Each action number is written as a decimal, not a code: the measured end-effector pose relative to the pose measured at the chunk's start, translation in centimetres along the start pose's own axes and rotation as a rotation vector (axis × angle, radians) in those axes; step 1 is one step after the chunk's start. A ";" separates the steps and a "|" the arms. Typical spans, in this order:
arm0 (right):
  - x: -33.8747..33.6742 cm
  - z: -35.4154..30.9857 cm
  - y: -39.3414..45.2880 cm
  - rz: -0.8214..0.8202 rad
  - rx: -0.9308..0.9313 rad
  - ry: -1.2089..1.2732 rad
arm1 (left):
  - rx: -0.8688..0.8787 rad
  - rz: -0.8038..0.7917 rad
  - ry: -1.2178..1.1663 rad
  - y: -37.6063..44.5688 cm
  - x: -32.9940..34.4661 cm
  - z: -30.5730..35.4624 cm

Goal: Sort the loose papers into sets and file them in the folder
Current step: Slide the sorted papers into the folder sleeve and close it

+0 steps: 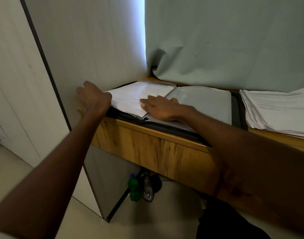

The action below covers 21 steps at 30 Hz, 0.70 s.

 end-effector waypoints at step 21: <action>-10.2 23.9 -6.3 0.263 0.227 -0.021 | 0.823 -1.027 0.405 -19.7 18.0 21.0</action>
Point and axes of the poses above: each hand's wrist, its own y-axis towards the middle knuckle, its own x-axis out of the palm, z = x × y, the point moved 8 cm from there along y, towards the middle knuckle, and after that the axes turned 11 degrees about z, right-handed, at the moved point
